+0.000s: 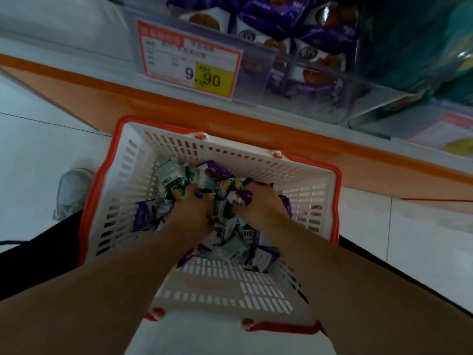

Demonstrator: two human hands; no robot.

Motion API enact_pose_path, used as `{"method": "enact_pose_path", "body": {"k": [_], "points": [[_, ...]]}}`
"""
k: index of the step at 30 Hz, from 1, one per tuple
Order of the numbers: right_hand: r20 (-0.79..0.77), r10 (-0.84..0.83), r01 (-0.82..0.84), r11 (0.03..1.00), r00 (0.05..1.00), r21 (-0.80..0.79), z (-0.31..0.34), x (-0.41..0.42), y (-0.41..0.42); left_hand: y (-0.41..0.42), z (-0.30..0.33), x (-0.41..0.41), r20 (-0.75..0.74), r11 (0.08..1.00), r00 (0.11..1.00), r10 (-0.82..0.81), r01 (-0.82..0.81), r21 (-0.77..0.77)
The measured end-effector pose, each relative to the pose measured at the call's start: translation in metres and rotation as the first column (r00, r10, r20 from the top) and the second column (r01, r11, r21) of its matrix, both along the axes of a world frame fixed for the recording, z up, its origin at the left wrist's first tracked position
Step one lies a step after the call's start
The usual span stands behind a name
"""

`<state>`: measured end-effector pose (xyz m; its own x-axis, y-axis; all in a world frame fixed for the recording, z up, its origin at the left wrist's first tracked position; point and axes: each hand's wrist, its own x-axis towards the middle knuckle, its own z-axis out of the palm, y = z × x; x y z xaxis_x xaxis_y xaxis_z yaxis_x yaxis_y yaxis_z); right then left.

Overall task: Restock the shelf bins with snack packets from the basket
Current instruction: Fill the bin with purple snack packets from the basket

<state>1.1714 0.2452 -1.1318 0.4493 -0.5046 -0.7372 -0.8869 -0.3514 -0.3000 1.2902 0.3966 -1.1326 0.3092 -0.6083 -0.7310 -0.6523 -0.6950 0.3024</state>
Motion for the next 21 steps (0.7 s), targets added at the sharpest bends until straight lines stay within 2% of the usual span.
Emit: {"method": "enact_pose_path", "body": {"k": [4, 8, 11, 14, 17, 21], "points": [[0.000, -0.048, 0.048, 0.988, 0.999, 0.147, 0.027, -0.011, -0.006, -0.001, 0.031, 0.009, -0.094, 0.994, 0.992, 0.079, -0.085, -0.066], [0.013, -0.204, 0.190, 0.935, 0.979, 0.298, 0.081, -0.002, -0.011, 0.002, 0.074, 0.026, -0.152, 0.956, 0.970, 0.188, -0.217, -0.199], [0.103, -0.308, 0.249, 0.891, 0.946, 0.380, 0.148, 0.009, -0.014, 0.003, 0.128, 0.038, -0.285, 0.850, 0.895, 0.342, -0.424, -0.311], [0.204, -0.423, 0.294, 0.837, 0.883, 0.461, 0.230, 0.010, -0.010, 0.008, 0.205, 0.042, -0.460, 0.706, 0.732, 0.502, -0.654, -0.271], [0.342, -0.505, 0.288, 0.804, 0.792, 0.521, 0.300, 0.004, -0.003, 0.011, 0.273, 0.038, -0.560, 0.585, 0.650, 0.513, -0.742, -0.326], [0.477, -0.634, 0.300, 0.740, 0.609, 0.602, 0.365, -0.001, 0.001, -0.002, 0.346, 0.034, -0.700, 0.416, 0.585, 0.409, -0.803, -0.427]]}}
